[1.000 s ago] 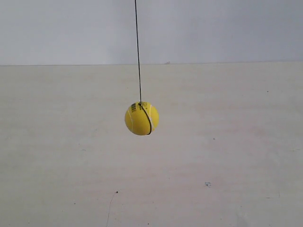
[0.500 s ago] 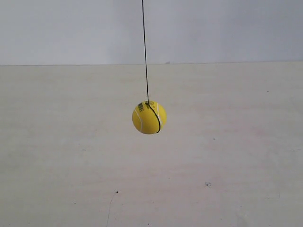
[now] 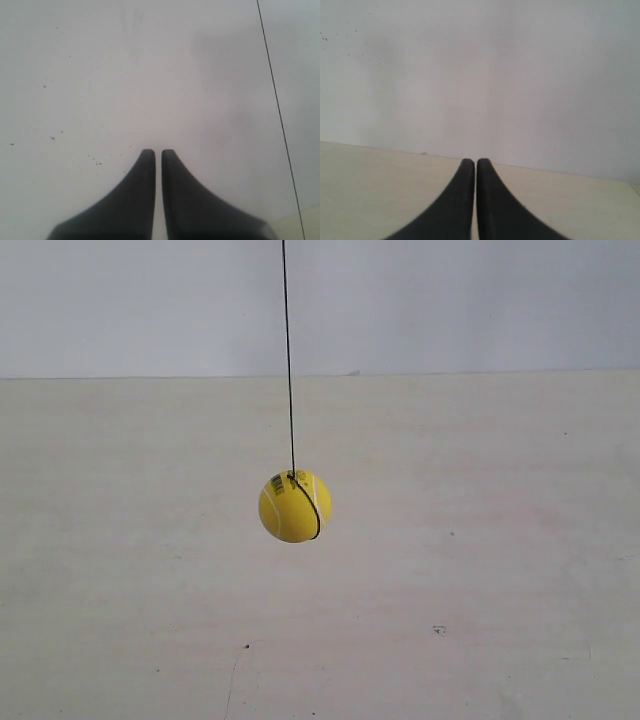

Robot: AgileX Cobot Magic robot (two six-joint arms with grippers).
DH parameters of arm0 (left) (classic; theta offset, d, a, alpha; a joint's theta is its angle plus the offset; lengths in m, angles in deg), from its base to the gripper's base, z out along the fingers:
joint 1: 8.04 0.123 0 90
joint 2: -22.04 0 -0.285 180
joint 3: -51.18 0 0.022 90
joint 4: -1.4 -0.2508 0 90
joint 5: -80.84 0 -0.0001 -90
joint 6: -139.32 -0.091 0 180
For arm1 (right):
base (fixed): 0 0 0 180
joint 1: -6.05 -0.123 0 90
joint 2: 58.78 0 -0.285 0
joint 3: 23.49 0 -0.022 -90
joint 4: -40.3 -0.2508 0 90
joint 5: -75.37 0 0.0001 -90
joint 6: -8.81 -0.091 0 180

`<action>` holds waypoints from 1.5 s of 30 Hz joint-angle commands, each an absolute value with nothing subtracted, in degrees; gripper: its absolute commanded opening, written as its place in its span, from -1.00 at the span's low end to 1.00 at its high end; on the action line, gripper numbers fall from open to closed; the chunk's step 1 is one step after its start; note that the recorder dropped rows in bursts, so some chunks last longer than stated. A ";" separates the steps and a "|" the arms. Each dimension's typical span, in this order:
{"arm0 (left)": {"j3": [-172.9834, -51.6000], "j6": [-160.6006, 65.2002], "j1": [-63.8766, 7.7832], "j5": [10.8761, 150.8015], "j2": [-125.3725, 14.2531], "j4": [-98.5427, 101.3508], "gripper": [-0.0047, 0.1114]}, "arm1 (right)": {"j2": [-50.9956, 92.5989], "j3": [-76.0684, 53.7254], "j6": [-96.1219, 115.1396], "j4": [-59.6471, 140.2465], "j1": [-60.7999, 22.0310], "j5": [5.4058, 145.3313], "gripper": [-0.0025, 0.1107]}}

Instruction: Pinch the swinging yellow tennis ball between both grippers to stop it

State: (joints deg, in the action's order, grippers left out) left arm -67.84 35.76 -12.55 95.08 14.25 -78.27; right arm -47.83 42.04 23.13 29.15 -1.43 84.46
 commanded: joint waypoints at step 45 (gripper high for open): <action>-67.66 36.40 -13.68 94.72 14.25 -77.86 -0.84 | -51.00 53.73 16.76 36.40 4.34 94.85 -0.96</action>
